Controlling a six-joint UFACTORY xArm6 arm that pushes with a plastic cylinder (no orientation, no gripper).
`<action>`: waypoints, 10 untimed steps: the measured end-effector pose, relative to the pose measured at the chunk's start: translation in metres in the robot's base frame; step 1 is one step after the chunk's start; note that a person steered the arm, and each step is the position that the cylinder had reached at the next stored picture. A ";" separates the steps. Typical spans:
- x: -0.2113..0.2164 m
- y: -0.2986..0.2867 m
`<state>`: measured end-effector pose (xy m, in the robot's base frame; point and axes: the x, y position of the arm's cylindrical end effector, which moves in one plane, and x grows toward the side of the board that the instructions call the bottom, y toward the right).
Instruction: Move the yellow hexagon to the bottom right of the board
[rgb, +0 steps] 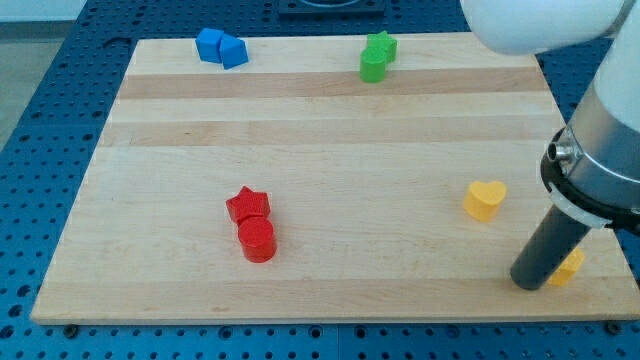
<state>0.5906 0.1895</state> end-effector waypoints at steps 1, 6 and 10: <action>0.000 -0.009; -0.044 0.003; -0.035 0.020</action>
<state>0.5561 0.2091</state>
